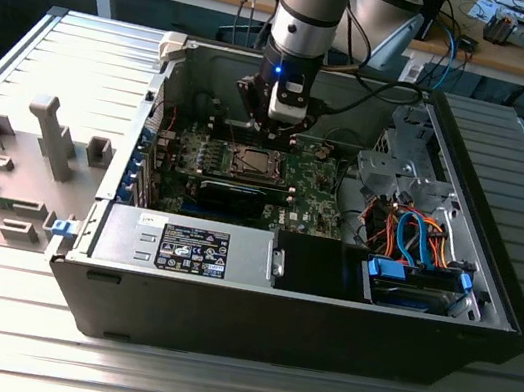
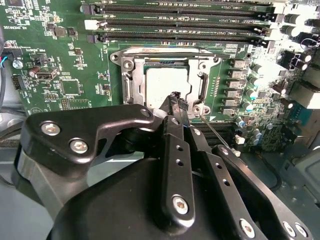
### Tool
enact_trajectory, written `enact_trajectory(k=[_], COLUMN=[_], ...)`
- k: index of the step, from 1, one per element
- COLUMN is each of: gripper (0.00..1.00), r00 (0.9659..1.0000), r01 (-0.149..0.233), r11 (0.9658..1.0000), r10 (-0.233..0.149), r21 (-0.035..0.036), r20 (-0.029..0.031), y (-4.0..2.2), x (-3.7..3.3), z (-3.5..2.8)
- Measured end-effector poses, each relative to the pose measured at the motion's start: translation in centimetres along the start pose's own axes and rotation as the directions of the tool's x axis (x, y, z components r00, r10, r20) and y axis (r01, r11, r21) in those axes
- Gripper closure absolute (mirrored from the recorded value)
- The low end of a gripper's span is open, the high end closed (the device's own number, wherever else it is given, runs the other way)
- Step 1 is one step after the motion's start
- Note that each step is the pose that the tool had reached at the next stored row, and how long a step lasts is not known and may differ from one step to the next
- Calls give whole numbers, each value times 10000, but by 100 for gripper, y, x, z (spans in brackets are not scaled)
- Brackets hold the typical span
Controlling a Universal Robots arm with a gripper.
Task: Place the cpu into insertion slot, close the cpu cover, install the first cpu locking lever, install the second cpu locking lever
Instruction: 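Install the first cpu locking lever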
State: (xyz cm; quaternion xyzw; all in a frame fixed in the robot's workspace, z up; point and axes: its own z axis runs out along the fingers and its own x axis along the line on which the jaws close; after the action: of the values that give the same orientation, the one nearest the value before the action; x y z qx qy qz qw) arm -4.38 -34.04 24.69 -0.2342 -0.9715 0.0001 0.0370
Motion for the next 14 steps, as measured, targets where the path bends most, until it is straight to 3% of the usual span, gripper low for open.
enact_trajectory(k=[14], gripper=[89], r00=[9986], r01=[523], r11=[9986], r10=[-523], r21=[0], r20=[-10], y=[0], x=[0], z=[0])
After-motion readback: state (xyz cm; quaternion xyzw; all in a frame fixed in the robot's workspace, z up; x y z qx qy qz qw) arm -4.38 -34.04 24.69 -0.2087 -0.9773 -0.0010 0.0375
